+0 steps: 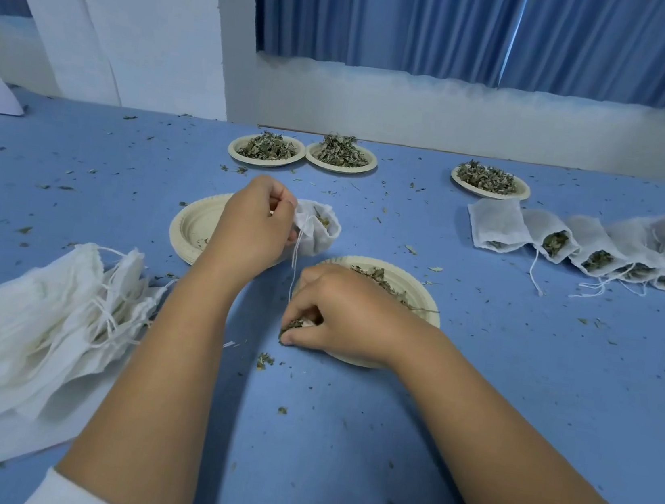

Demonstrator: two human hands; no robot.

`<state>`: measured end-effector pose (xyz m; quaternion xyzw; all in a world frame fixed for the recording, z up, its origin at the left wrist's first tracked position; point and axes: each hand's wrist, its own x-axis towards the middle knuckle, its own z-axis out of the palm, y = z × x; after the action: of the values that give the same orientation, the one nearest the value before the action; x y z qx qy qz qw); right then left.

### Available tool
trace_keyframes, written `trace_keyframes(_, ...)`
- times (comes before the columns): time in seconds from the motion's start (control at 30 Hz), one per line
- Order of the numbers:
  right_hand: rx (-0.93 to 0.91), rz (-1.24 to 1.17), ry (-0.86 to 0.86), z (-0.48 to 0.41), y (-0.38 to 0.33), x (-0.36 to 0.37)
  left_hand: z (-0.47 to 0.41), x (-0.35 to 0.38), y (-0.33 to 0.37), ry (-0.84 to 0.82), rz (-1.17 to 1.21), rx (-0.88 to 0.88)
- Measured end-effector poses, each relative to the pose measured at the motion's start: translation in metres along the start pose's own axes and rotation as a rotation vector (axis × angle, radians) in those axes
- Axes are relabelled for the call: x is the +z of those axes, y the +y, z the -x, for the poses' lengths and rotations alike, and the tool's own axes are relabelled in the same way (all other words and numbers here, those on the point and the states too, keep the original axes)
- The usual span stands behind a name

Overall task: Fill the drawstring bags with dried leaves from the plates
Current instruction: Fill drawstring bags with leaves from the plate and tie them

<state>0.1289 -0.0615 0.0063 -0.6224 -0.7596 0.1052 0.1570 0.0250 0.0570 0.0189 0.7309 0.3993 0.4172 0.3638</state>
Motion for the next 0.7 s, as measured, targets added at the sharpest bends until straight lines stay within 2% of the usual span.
trace_keyframes(0.1, 0.025, -0.171, 0.065, 0.002, 0.003, -0.007, 0.000, 0.000, 0.000, -0.020, -0.009, 0.008)
trace_keyframes(0.3, 0.072, -0.602, 0.328, 0.006, 0.018, -0.030, 0.001, 0.001, -0.001, -0.066, -0.063, 0.060)
trace_keyframes(0.47, 0.135, -0.636, 0.381, 0.004, 0.023, -0.029, 0.001, 0.002, -0.001, -0.089, -0.079, 0.068)
trace_keyframes(0.57, 0.221, -0.680, 0.538, 0.000, 0.030, -0.027, 0.002, 0.001, 0.000, -0.119, -0.055, 0.067)
trace_keyframes(0.7, 0.317, -0.501, 0.697, -0.005, 0.038, -0.022, 0.005, 0.002, 0.002, -0.204, -0.008, 0.044)
